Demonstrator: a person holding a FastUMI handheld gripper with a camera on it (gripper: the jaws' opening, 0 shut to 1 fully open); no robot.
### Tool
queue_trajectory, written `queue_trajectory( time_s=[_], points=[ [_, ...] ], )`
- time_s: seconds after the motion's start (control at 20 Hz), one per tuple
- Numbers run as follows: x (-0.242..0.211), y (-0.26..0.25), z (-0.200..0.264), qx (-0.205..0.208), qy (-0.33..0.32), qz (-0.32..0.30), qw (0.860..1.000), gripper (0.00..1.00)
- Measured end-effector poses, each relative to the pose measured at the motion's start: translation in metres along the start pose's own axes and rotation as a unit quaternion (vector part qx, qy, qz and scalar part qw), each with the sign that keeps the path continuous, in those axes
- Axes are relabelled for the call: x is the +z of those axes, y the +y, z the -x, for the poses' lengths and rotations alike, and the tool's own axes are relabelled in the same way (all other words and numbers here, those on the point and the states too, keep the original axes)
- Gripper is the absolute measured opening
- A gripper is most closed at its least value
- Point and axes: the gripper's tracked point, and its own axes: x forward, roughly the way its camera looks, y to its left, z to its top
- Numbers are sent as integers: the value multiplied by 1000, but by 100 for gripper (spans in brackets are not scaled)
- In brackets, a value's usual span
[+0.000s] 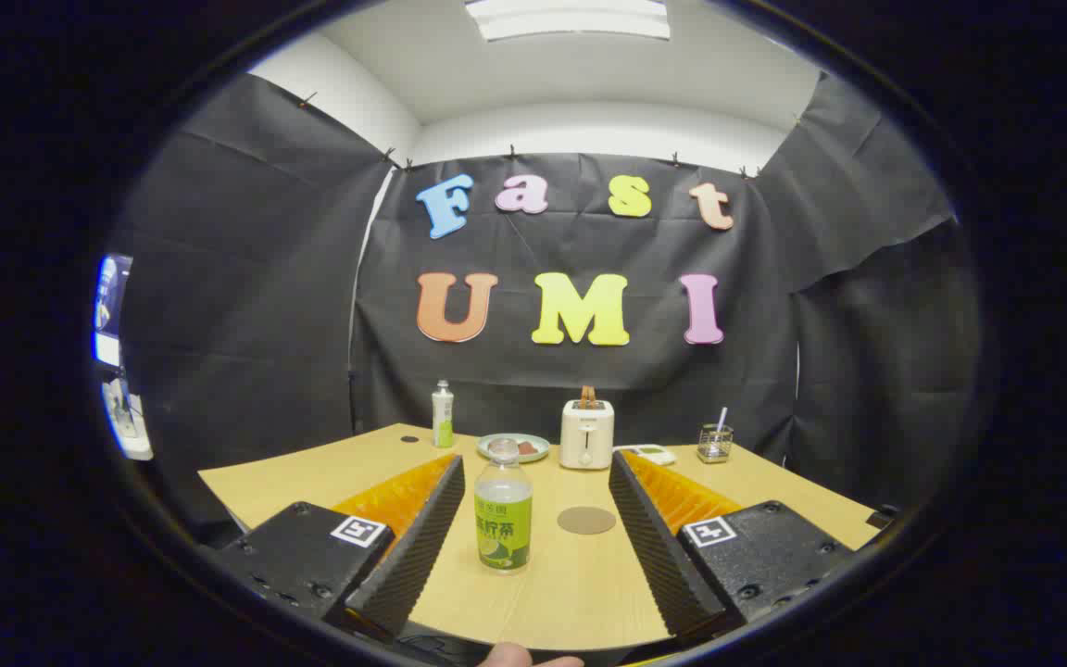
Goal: Take the bottle from table, then pour the juice into the cup, finally place the bottle on the coaster
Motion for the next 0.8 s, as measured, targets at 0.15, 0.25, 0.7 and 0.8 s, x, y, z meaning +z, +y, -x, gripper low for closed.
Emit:
queue_trajectory(
  time_s=[0.15,0.25,0.7,0.8],
  points=[
    [4,1,-2,5,-3,-6,1000,100],
    [6,1,-1,4,-5,-5,1000,100],
    [9,3,-1,3,-11,-6,1000,100],
    [11,3,-2,2,-13,-6,1000,100]
  ],
)
